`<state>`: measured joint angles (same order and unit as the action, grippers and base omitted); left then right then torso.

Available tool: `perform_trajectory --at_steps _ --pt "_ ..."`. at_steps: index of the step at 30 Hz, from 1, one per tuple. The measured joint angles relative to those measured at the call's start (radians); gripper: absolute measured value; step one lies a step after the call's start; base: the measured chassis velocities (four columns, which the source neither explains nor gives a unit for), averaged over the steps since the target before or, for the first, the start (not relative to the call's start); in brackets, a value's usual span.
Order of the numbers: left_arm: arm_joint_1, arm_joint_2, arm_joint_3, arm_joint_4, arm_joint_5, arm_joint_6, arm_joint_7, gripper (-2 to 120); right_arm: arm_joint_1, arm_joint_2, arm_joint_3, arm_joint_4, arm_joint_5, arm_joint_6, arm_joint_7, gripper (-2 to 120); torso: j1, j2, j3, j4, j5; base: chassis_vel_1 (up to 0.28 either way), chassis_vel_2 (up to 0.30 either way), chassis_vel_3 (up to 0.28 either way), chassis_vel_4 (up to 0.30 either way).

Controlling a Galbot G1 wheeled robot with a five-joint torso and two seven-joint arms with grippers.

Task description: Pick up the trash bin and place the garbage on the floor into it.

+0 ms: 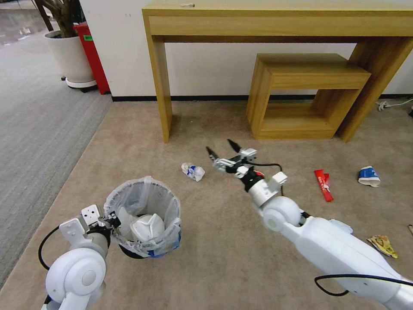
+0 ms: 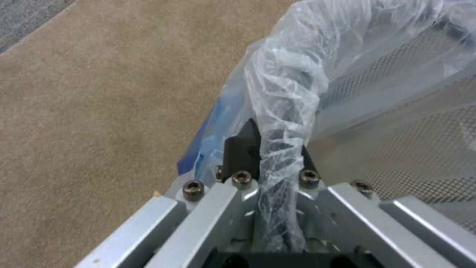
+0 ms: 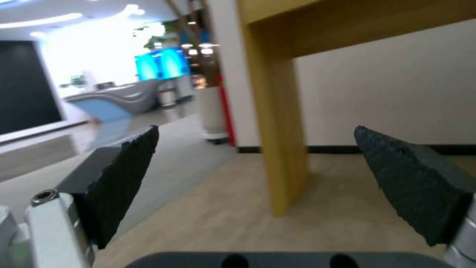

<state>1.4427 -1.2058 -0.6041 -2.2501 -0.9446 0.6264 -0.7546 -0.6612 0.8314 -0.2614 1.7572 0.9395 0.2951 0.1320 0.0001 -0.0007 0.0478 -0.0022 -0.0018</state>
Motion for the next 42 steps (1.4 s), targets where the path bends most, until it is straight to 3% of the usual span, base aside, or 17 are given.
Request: perform_trajectory --at_steps 12,23,34,42 --pt "-0.001 0.024 0.001 0.002 0.003 0.0 0.008 1 -0.216 -0.042 0.227 0.024 -0.07 -0.05 0.103 100 0.0 0.0 0.0 0.0 0.0 0.0 0.0 0.0 0.0" --pt "0.003 0.043 -0.023 0.001 -0.017 0.0 0.005 1 -0.392 -0.078 0.354 0.045 -0.143 -0.046 0.116 100 0.0 0.0 0.0 0.0001 -0.0004 0.0 0.0 0.0 0.0" --pt "0.011 0.044 -0.024 -0.01 -0.019 -0.001 0.005 1 -0.47 -0.066 0.454 0.032 -0.163 -0.032 0.101 100 0.0 0.0 0.0 0.0 -0.0003 0.0 0.0 0.0 0.0" --pt "0.014 0.045 -0.023 -0.021 -0.019 -0.002 0.006 1 -0.477 -0.052 0.467 0.03 -0.157 -0.022 0.094 100 0.0 0.0 0.0 0.0001 -0.0001 0.0 0.0 0.0 0.0"
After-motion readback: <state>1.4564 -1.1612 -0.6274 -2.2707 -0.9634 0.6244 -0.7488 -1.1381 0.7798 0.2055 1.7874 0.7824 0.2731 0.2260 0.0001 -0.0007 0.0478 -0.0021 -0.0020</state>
